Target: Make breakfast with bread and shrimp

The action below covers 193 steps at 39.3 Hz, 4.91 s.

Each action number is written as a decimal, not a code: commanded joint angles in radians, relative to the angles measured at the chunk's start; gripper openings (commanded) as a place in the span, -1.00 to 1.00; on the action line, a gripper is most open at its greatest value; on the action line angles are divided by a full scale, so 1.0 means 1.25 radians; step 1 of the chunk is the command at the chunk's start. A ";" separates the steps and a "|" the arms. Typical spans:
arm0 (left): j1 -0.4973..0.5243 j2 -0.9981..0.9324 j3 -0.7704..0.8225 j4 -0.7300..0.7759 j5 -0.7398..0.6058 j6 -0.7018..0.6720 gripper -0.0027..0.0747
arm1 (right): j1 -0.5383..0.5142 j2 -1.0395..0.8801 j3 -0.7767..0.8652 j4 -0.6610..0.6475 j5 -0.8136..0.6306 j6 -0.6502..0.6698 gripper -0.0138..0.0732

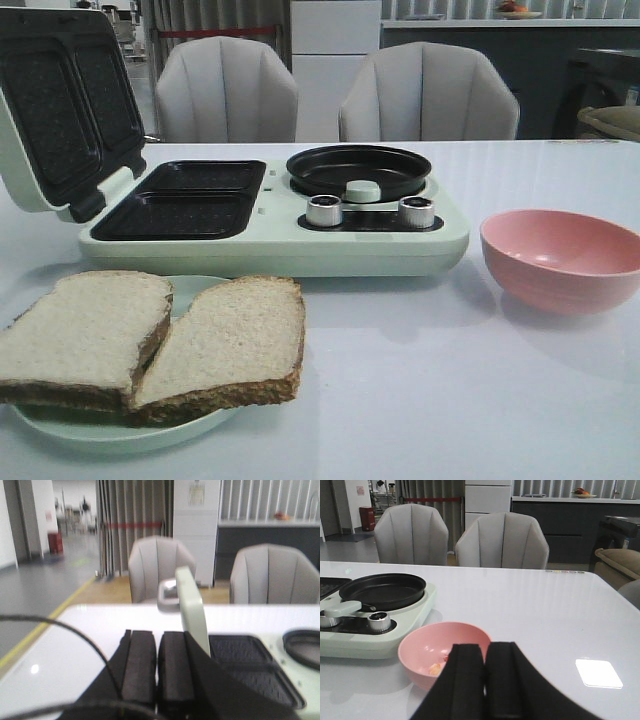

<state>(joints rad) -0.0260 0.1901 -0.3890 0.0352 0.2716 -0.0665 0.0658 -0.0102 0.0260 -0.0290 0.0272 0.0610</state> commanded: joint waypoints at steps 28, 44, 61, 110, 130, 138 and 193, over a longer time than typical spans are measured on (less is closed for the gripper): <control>-0.002 0.066 -0.018 -0.008 -0.031 -0.009 0.56 | -0.002 -0.018 -0.012 0.000 -0.075 -0.005 -0.33; -0.026 0.066 -0.018 0.041 -0.018 0.000 0.58 | -0.002 -0.018 -0.012 0.000 -0.075 -0.005 -0.33; -0.190 0.070 -0.018 0.195 0.103 0.008 0.58 | -0.002 -0.018 -0.012 0.000 -0.075 -0.005 -0.33; -0.658 0.740 0.028 0.966 0.226 -0.185 0.58 | -0.002 -0.018 -0.012 0.000 -0.075 -0.005 -0.33; -0.616 0.928 -0.017 1.094 0.189 -0.259 0.58 | -0.002 -0.018 -0.012 0.000 -0.075 -0.005 -0.33; -0.616 1.000 -0.058 1.100 0.179 -0.279 0.58 | -0.002 -0.018 -0.012 0.000 -0.075 -0.005 -0.33; -0.612 0.820 -0.147 1.108 0.254 -0.329 -0.50 | -0.002 -0.018 -0.012 0.000 -0.075 -0.005 -0.33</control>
<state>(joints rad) -0.7838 1.2723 -0.5313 1.3923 0.5607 -0.4592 0.0658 -0.0102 0.0260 -0.0290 0.0272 0.0610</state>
